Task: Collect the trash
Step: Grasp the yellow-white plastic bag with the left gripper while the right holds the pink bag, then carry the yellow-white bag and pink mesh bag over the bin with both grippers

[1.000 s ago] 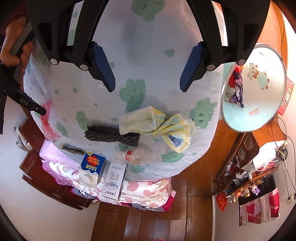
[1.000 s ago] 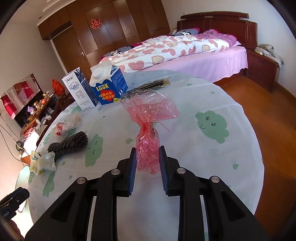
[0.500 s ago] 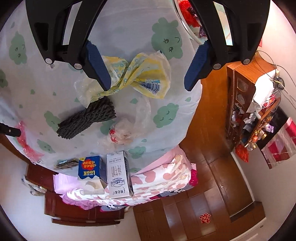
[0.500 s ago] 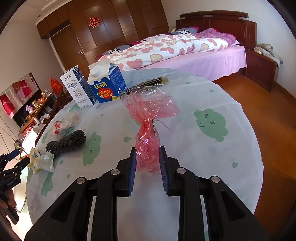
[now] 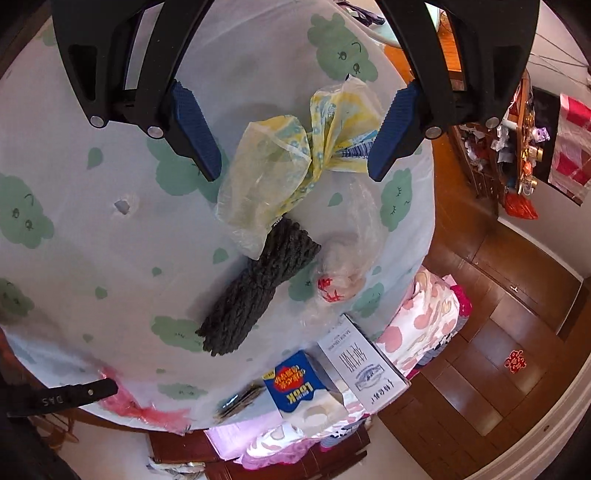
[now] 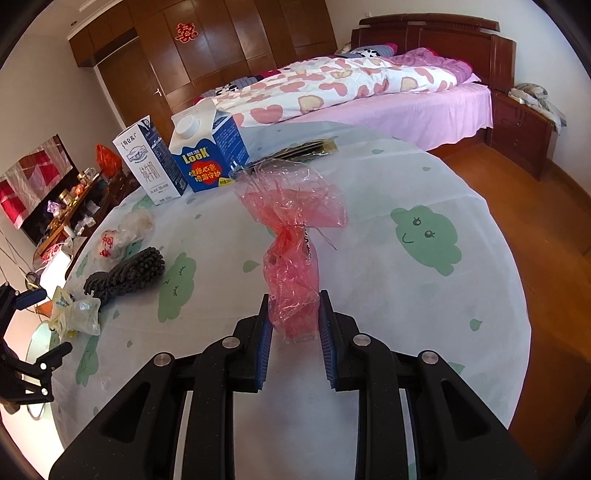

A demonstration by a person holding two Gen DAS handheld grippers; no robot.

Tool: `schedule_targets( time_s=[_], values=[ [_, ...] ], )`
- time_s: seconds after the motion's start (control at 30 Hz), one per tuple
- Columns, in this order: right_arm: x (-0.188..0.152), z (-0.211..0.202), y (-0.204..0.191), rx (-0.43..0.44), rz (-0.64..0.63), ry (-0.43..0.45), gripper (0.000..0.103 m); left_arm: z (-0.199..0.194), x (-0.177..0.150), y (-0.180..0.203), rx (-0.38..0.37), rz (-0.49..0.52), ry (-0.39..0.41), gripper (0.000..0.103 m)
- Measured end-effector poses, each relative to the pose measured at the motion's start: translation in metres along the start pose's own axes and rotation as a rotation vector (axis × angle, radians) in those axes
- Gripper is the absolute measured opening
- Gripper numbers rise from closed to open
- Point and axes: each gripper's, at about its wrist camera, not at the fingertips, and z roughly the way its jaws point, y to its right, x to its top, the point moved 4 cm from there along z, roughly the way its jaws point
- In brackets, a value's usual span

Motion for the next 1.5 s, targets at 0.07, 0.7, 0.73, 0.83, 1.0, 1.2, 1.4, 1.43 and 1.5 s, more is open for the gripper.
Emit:
schedule_targets(
  time_s=[0.07,0.7,0.73,0.83,1.0,1.2,1.4,1.43,1.5],
  values=[
    [0.000,0.001,0.001,0.002,0.004,-0.005,0.025,0.014,-0.004,-0.006,-0.045,-0.047,-0.041,0.055],
    [-0.009,-0.023,-0.024,-0.016,-0.105,0.105,0.019,-0.050,-0.049,-0.006,-0.137,-0.755,0.067,0.040],
    [-0.010,-0.025,-0.027,-0.012,-0.112,0.104,0.019,-0.055,-0.053,-0.008,-0.108,-0.789,0.061,0.040],
    [-0.016,-0.031,-0.040,0.009,-0.141,0.099,0.019,-0.064,-0.066,-0.015,-0.011,-0.877,0.031,0.041],
    [-0.028,-0.039,-0.072,0.072,-0.204,0.085,0.019,-0.076,-0.096,-0.026,0.055,-1.013,-0.004,0.041],
    [-0.047,-0.048,-0.114,0.144,-0.280,0.066,0.019,-0.092,-0.121,-0.034,0.144,-1.039,-0.023,0.042],
    [-0.067,-0.049,-0.162,0.196,-0.346,0.041,0.019,-0.107,-0.149,-0.046,0.229,-1.066,-0.031,0.042],
    [-0.070,-0.050,-0.169,0.205,-0.356,0.037,0.019,-0.109,-0.154,-0.048,0.241,-1.074,-0.033,0.042],
    [-0.078,-0.050,-0.184,0.224,-0.384,0.026,0.019,-0.113,-0.165,-0.053,0.264,-1.091,-0.038,0.042]
  ],
)
